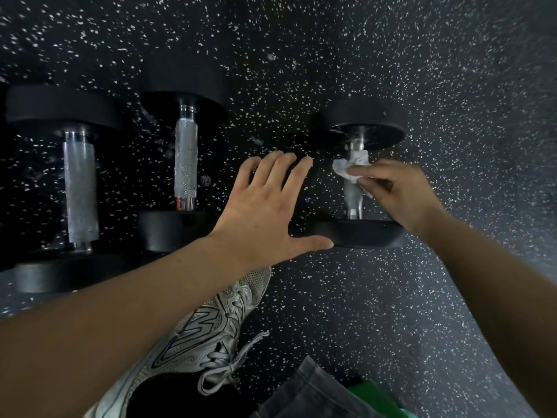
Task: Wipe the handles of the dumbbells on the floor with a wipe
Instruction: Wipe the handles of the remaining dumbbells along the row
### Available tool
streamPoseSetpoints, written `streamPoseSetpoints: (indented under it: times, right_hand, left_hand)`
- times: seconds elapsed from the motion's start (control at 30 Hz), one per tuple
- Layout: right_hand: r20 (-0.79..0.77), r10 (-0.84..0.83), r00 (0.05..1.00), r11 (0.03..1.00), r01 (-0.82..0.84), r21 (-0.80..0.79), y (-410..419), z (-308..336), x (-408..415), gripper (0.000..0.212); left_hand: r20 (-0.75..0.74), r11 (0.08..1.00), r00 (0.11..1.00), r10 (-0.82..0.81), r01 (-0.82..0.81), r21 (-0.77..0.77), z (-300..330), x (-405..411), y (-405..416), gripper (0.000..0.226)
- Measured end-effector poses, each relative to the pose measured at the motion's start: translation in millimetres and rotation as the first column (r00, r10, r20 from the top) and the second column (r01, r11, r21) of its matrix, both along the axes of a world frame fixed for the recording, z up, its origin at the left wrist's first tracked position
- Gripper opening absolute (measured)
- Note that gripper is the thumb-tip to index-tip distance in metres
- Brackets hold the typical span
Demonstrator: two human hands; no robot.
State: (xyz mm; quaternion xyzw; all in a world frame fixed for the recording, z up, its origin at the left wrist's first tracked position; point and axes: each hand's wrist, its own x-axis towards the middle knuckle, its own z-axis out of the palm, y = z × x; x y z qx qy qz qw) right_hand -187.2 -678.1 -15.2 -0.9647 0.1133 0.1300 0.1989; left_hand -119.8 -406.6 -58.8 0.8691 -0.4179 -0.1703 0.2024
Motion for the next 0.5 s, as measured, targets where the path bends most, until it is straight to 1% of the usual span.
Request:
streamPoseSetpoints:
  times: [0.07,0.2,0.3,0.4,0.5]
  right_hand:
    - [-0.003,-0.037,0.999,0.999,0.037,0.021,0.3,-0.1,-0.6,0.029]
    - [-0.015,-0.065,0.998,0.998,0.065,0.005,7.8,-5.0,2.4,0.028]
    - [-0.020,-0.052,0.998,0.998,0.052,0.042,24.6,-7.7,10.6,0.027]
    - [0.059,0.018,0.998,0.992,-0.025,0.125,43.1,-6.5,22.9,0.028]
    - [0.170,-0.077,0.982,0.991,0.056,0.123,39.8,-6.4,37.7,0.030]
  left_hand:
    - [0.000,1.000,1.000,-0.008,0.008,-0.001,0.5,-0.5,-0.3,0.124]
    - [-0.003,1.000,1.000,-0.006,0.006,-0.010,1.8,-0.2,-0.1,0.124]
    - [-0.012,1.000,1.000,-0.002,0.002,-0.010,2.5,0.4,0.3,0.125]
    - [-0.026,0.999,0.999,0.027,-0.028,-0.019,4.9,0.4,1.8,0.120]
    - [-0.051,0.997,0.996,0.067,-0.069,-0.040,7.6,1.0,5.8,0.114]
